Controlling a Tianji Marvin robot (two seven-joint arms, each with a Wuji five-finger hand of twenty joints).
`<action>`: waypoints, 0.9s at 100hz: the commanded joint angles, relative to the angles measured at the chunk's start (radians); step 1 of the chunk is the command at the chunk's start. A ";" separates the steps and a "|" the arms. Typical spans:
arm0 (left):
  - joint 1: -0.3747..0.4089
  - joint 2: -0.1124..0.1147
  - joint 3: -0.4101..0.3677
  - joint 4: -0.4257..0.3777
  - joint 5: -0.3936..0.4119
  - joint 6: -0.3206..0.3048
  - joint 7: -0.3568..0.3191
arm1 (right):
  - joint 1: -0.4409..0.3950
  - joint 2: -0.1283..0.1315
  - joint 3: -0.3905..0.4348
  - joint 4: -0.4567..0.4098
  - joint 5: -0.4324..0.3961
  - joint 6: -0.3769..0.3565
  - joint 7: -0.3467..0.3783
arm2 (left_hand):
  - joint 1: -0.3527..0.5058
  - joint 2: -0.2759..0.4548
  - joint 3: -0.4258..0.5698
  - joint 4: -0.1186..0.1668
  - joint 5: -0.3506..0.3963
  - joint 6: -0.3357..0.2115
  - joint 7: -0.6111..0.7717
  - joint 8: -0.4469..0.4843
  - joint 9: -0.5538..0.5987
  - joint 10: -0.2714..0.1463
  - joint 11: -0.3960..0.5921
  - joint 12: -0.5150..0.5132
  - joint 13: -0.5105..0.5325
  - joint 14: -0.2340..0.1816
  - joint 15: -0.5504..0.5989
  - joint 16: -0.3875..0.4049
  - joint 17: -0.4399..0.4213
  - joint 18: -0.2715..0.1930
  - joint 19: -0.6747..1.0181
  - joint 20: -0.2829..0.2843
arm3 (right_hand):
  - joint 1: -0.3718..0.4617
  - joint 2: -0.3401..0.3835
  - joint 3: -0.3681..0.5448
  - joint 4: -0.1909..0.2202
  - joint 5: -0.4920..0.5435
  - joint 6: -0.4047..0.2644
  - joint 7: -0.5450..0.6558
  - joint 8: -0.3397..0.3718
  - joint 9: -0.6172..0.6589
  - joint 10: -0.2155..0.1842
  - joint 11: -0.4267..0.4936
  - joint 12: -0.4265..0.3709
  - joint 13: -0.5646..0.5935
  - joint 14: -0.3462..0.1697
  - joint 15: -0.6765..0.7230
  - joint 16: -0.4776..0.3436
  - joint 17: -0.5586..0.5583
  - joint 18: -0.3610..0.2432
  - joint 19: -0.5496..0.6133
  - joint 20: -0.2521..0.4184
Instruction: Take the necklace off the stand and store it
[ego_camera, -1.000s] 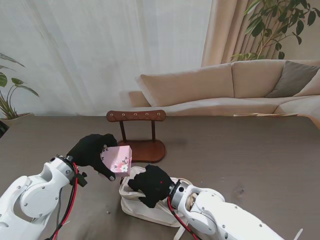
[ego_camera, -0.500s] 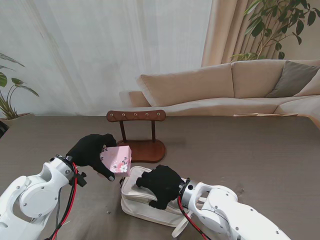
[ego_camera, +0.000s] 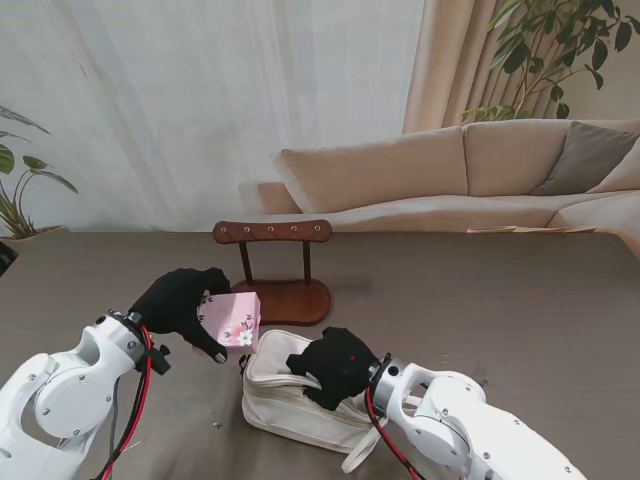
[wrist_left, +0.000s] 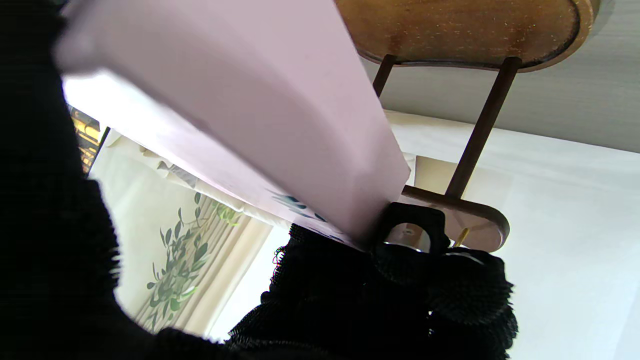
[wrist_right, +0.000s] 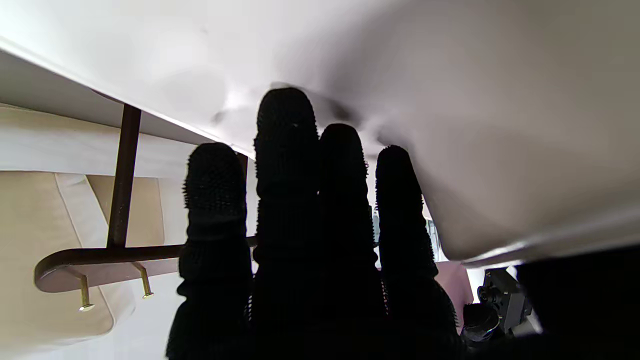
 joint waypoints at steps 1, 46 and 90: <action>0.002 -0.001 -0.004 -0.009 0.001 -0.006 -0.017 | -0.002 -0.006 0.004 -0.017 0.010 0.010 0.027 | 0.247 0.167 0.954 0.103 0.069 0.121 0.690 0.094 0.192 -0.051 0.347 0.103 0.058 -0.174 0.109 0.018 -0.011 -0.083 -0.069 -0.005 | 0.107 -0.016 0.107 -0.008 0.034 -0.066 0.070 -0.007 0.043 -0.016 0.012 0.033 0.067 -0.014 0.044 0.025 -0.034 0.038 0.063 0.022; 0.006 -0.001 -0.012 -0.012 0.007 -0.026 -0.014 | 0.050 -0.011 0.030 -0.076 0.060 0.031 0.145 | 0.246 0.167 0.954 0.103 0.068 0.120 0.691 0.095 0.192 -0.053 0.347 0.103 0.058 -0.174 0.109 0.018 -0.010 -0.084 -0.069 -0.005 | 0.127 -0.003 0.087 -0.010 0.073 -0.086 0.091 0.018 0.140 -0.032 0.045 0.090 0.092 -0.032 0.235 0.087 0.028 0.051 0.106 0.040; 0.021 -0.001 -0.024 -0.042 0.019 -0.034 -0.010 | 0.129 -0.019 0.009 -0.056 0.091 0.095 0.189 | 0.246 0.168 0.954 0.102 0.067 0.120 0.690 0.096 0.191 -0.052 0.347 0.103 0.058 -0.174 0.109 0.018 -0.009 -0.086 -0.069 -0.005 | 0.183 0.015 0.075 -0.020 0.095 -0.113 0.122 0.080 0.212 -0.049 0.089 0.127 0.094 -0.061 0.437 0.144 0.102 0.045 0.144 0.057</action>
